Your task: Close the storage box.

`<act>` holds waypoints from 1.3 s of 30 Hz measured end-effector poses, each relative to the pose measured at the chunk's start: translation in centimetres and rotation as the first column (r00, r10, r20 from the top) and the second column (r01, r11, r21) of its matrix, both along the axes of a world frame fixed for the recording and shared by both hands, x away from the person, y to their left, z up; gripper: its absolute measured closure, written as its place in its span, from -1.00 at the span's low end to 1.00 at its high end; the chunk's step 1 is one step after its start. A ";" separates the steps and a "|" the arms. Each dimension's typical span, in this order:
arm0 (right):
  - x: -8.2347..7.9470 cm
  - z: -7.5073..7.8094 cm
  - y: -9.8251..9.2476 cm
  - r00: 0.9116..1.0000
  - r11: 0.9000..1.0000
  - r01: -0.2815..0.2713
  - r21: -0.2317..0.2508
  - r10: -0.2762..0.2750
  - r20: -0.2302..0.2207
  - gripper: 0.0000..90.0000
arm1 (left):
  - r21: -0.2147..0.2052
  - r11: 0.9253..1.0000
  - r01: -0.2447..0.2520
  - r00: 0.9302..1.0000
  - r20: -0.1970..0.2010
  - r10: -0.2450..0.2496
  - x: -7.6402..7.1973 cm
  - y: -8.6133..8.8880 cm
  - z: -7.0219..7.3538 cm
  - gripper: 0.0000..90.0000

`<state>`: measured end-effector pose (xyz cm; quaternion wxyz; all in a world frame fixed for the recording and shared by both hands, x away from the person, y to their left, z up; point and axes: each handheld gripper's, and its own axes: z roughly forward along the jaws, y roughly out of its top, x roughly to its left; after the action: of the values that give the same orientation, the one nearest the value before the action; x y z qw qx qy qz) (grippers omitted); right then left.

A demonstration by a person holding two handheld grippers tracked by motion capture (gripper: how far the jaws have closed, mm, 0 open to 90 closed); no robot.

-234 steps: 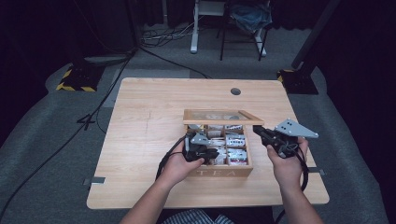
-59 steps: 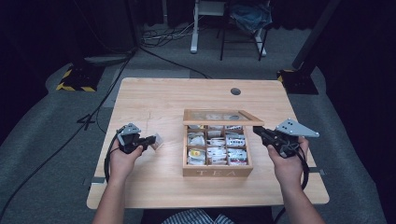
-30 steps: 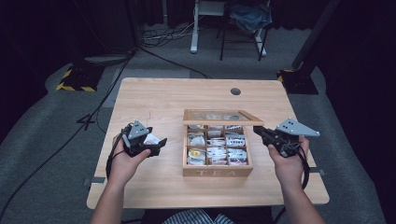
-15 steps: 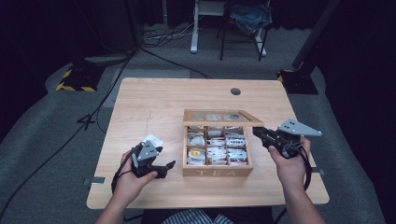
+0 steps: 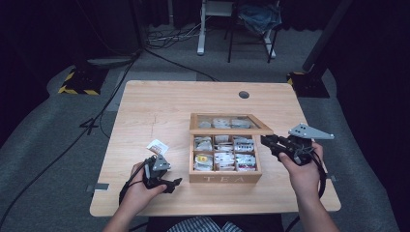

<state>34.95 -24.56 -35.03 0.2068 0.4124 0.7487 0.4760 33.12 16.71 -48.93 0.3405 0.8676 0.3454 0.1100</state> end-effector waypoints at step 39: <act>-0.2 0.1 -0.3 0.993 0.995 -0.023 -0.102 0.011 -0.121 0.52 | -0.016 1.000 0.010 0.999 0.038 -0.009 0.2 0.1 -1.4 -0.55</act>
<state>34.73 -24.88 -34.98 0.1782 0.4228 0.7869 0.4126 33.32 16.78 -50.33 0.3547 0.8641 0.3356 0.1219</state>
